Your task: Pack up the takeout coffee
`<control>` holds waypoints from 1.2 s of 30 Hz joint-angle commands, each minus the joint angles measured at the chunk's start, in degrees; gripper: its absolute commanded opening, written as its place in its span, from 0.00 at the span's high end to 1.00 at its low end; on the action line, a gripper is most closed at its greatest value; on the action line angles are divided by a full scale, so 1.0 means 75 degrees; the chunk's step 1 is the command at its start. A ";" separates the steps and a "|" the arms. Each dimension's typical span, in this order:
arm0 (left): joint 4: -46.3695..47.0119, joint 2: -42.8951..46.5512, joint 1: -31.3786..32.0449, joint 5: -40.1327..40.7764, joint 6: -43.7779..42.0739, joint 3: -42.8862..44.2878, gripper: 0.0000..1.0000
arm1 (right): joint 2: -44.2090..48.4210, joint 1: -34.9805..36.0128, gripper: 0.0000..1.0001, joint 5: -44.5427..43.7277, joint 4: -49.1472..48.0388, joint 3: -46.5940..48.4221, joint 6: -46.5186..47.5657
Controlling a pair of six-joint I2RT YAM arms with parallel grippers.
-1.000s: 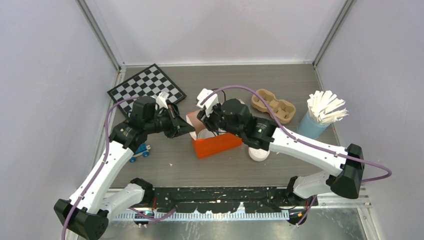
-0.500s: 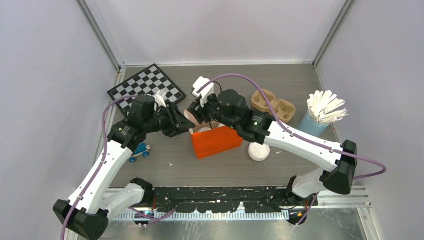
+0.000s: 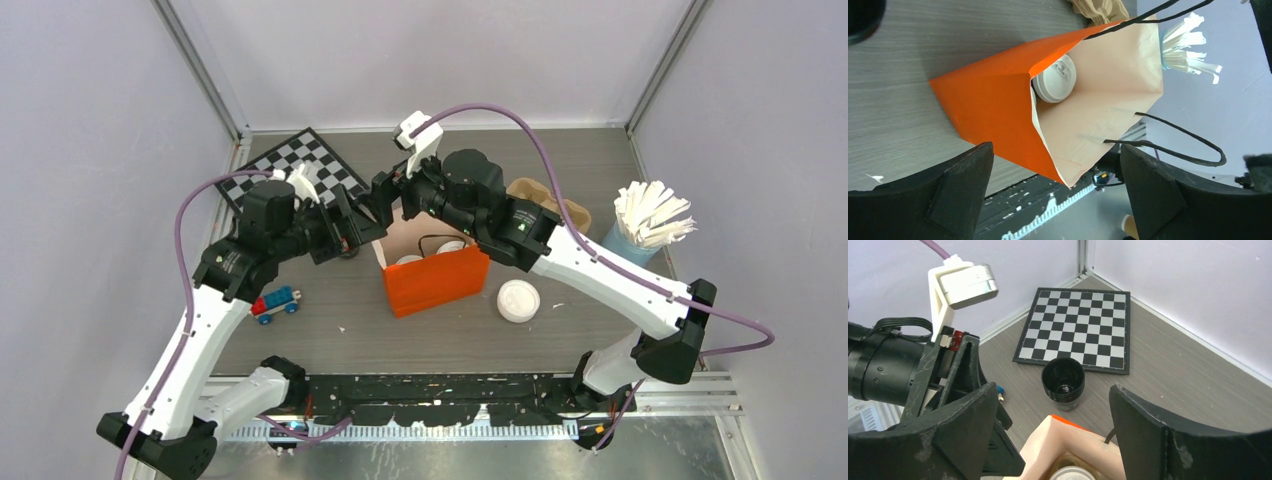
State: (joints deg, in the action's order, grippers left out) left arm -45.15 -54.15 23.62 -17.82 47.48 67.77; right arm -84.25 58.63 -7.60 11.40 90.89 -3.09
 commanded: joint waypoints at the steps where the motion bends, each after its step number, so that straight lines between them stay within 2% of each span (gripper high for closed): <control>1: -0.0363 0.0142 0.0024 0.0555 -0.0857 0.0606 0.00 | 0.0461 -0.0005 0.13 -0.0745 0.0668 0.0656 -0.0748; 5: -0.0523 0.0127 0.0024 0.0820 -0.1461 0.0897 0.00 | 0.0913 -0.0012 0.12 -0.1472 0.1443 0.0866 -0.0871; 8: -0.0501 0.0146 0.0026 0.0996 -0.1748 0.0979 0.00 | 0.1128 -0.0032 0.11 -0.2474 0.2279 0.1091 -0.1202; 15: -0.0215 0.0228 0.0025 0.1344 -0.2273 0.0957 0.00 | 0.0992 -0.0634 0.09 -0.4329 0.5409 0.2593 -0.2601; 19: -0.0209 0.0262 0.0024 0.1370 -0.2497 0.0858 0.00 | 0.1482 -0.0950 0.07 -0.4910 0.5964 0.2339 -0.2964; 22: -0.0252 0.0271 0.0027 0.1302 -0.2523 0.0752 0.00 | 0.1787 -0.1296 0.10 -0.5310 0.6649 0.2241 -0.3528; 24: -0.0306 0.0284 0.0025 0.1242 -0.2534 0.0715 0.00 | 0.1920 -0.1713 0.12 -0.5251 0.7117 0.2153 -0.3759; 27: -0.0179 0.0399 0.0021 0.0950 -0.2543 0.0442 0.00 | 0.1799 -0.2490 0.14 -0.4414 0.7892 0.2113 -0.3861; 29: -0.0088 0.0471 0.0026 0.0722 -0.2566 0.0258 0.00 | 0.1475 -0.2815 0.15 -0.4426 0.8645 0.2324 -0.4052; 36: -0.0219 0.0687 0.0026 0.0707 -0.2890 -0.0060 0.00 | 0.1132 -0.4032 0.16 -0.4106 0.9947 0.2789 -0.4737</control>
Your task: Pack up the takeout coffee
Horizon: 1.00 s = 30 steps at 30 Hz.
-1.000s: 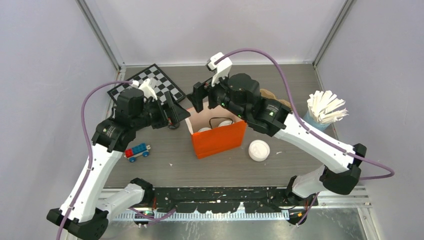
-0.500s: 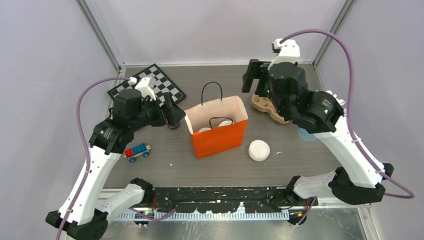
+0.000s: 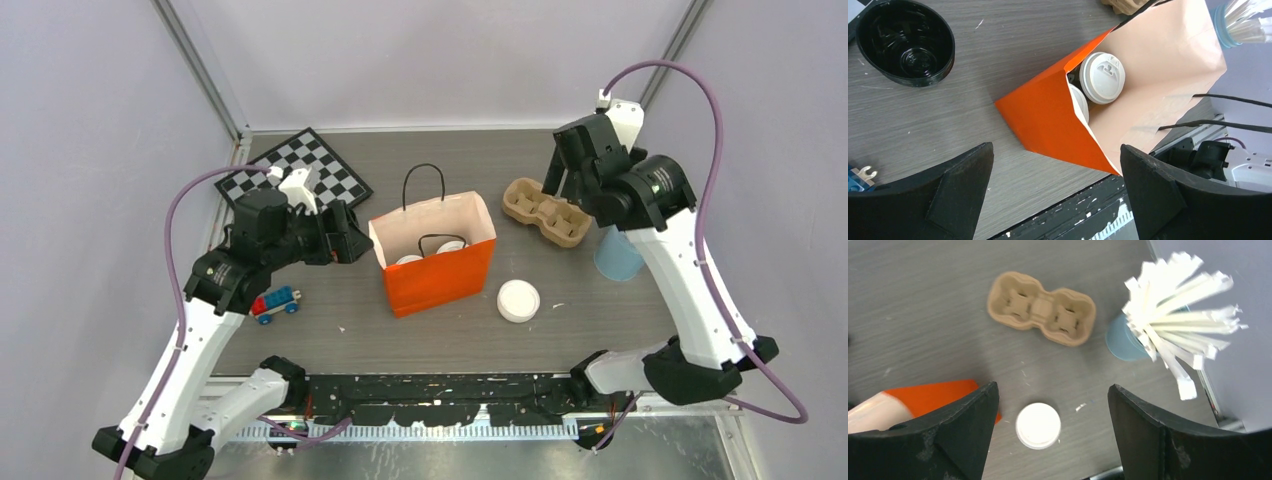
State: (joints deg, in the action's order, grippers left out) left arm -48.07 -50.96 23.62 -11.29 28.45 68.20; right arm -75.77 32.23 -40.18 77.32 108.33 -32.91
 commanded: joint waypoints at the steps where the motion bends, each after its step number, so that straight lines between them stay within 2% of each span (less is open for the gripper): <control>1: 0.0157 0.0337 0.0027 -0.0154 -0.0383 -0.0170 0.00 | 0.0001 -0.0664 0.17 0.0277 0.1475 0.0510 -0.0950; 4: 0.0185 0.0635 0.0027 -0.0090 -0.0478 -0.0386 0.00 | 0.0156 -0.1166 0.17 0.0280 0.2248 0.0374 -0.1484; 11: 0.0749 0.1158 0.0022 0.0040 -0.0361 -0.1299 0.00 | 0.0807 -0.2467 0.25 0.0648 0.2154 -0.0865 -0.1758; 17: 0.0491 0.1384 0.0031 0.0625 -0.0591 -0.1219 0.00 | 0.1018 -0.2818 0.34 0.0299 0.1561 -0.1297 -0.1372; 20: 0.0363 0.1481 0.0027 0.1033 -0.0647 -0.1162 0.00 | 0.0905 -0.2911 0.35 0.0258 0.1537 -0.1468 -0.1340; 30: 0.0160 0.1536 0.0027 0.0965 -0.0846 -0.1080 0.00 | 0.1176 -0.3135 0.53 -0.0103 0.0218 -0.2629 -0.1062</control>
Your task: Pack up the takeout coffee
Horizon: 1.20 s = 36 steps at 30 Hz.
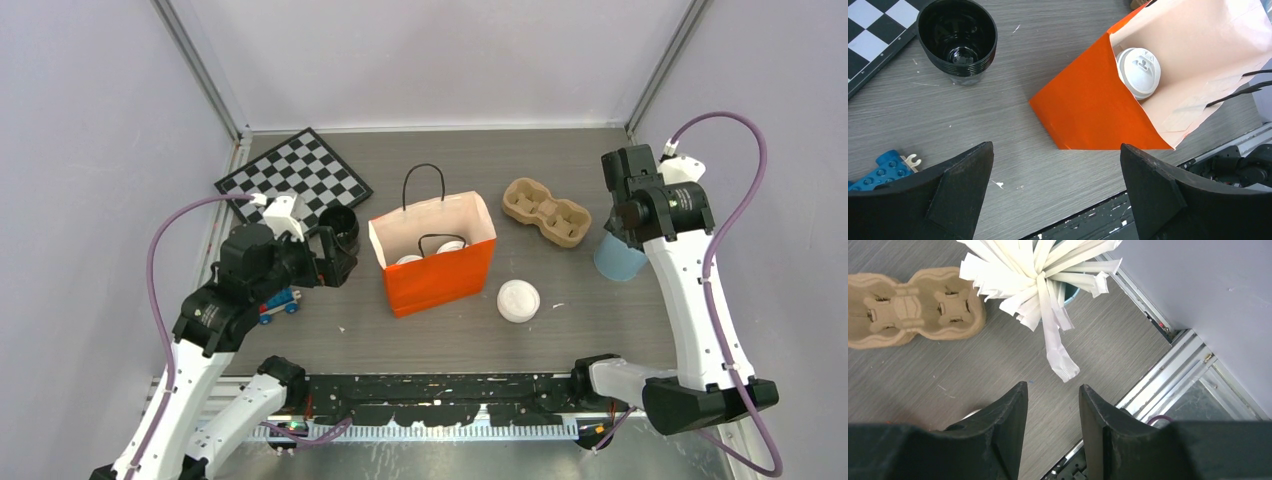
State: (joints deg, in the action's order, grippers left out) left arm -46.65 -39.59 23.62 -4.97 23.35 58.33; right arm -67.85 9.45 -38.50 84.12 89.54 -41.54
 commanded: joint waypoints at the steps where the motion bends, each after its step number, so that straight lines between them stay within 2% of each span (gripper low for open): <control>1: -0.0060 0.0018 0.0027 0.0157 -0.0186 0.0281 0.00 | 0.0108 -0.0106 0.53 -0.0352 -0.0771 -0.0196 0.0155; 7: -0.0338 0.0078 0.0027 0.0408 -0.0427 0.0479 0.00 | 0.0454 -0.0211 0.55 -0.0710 -0.1570 -0.0914 0.0573; 13: -0.0471 0.0100 0.0027 0.0432 -0.0451 0.0483 0.00 | 0.0453 -0.0429 0.61 -0.0676 -0.1804 -0.1023 0.0789; 23: -0.0460 0.0094 0.0027 0.0422 -0.0501 0.0451 0.00 | 0.0414 -0.0443 0.99 -0.0502 -0.1767 -0.0673 0.1106; 36: -0.0424 0.0143 0.0027 0.0440 -0.0477 0.0405 0.00 | 0.0229 -0.0446 1.00 -0.0546 -0.1507 0.0598 0.1430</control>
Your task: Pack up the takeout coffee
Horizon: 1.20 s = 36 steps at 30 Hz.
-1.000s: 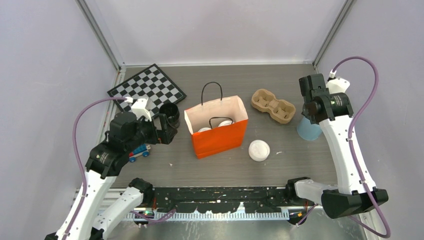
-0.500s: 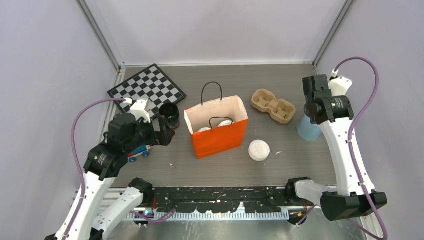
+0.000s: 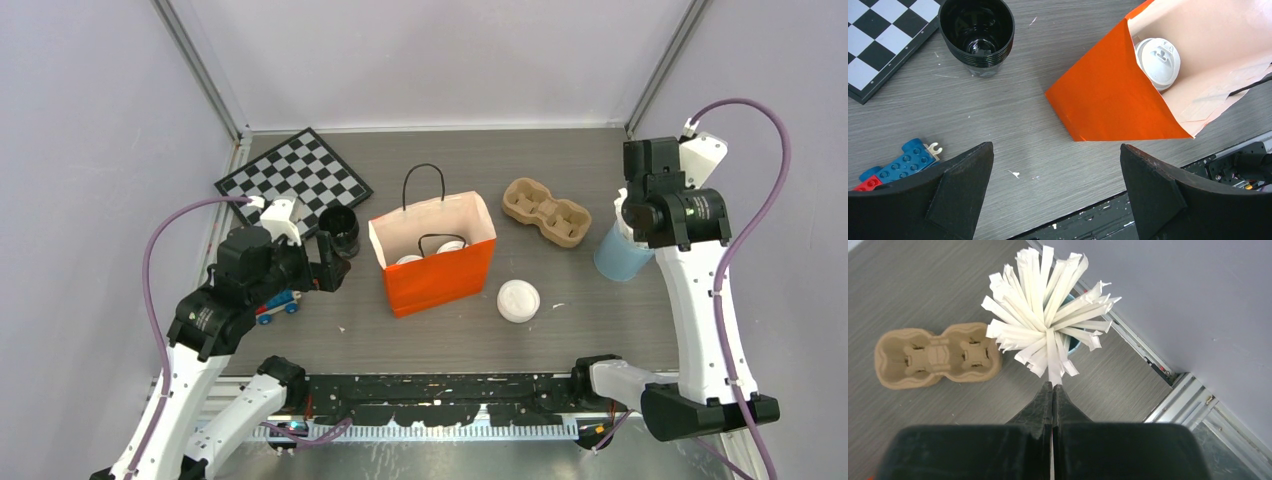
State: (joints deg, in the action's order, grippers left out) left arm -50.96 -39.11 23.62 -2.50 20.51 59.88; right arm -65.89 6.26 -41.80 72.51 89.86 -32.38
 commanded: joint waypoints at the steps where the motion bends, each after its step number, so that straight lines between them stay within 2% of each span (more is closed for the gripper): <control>1: 0.0150 0.0082 0.0027 0.0111 -0.0098 0.0196 0.00 | -0.0041 -0.0021 1.00 -0.0045 0.0012 0.0643 0.0287; 4: 0.0170 0.0094 0.0027 0.0089 -0.0112 0.0174 0.00 | -0.0099 -0.0024 1.00 -0.0126 -0.0055 0.0831 0.0506; 8: 0.0174 0.0098 0.0027 0.0082 -0.0106 0.0166 0.00 | -0.0264 -0.0021 0.65 -0.0049 0.0498 0.0871 0.0091; 10: 0.0171 0.0127 0.0027 0.0084 -0.0082 0.0153 0.00 | -0.0219 -0.0017 0.54 -0.0142 0.0804 0.0684 -0.0300; 17: 0.0111 0.0165 0.0027 0.0086 -0.0069 0.0178 0.00 | -0.0018 -0.0026 0.50 -0.0049 0.0749 -0.0046 -0.0557; 27: 0.0053 0.0153 0.0027 0.0142 -0.0051 0.0217 0.00 | 0.0151 -0.0084 0.62 0.0012 -0.0131 -0.0968 -0.0303; 29: 0.0079 0.0142 0.0027 0.0146 -0.0051 0.0226 0.00 | 0.0144 -0.0102 0.67 -0.0088 -0.0205 -0.0963 -0.0197; 36: 0.0163 0.0051 0.0027 0.0167 -0.0073 0.0267 0.00 | 0.0076 -0.0113 0.97 -0.0461 -0.0310 -0.0426 0.0580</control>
State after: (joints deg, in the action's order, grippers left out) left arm -51.29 -38.35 23.62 -2.07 20.53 59.88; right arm -66.22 5.72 -41.58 72.71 82.59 -31.62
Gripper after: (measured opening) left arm 0.996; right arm 0.095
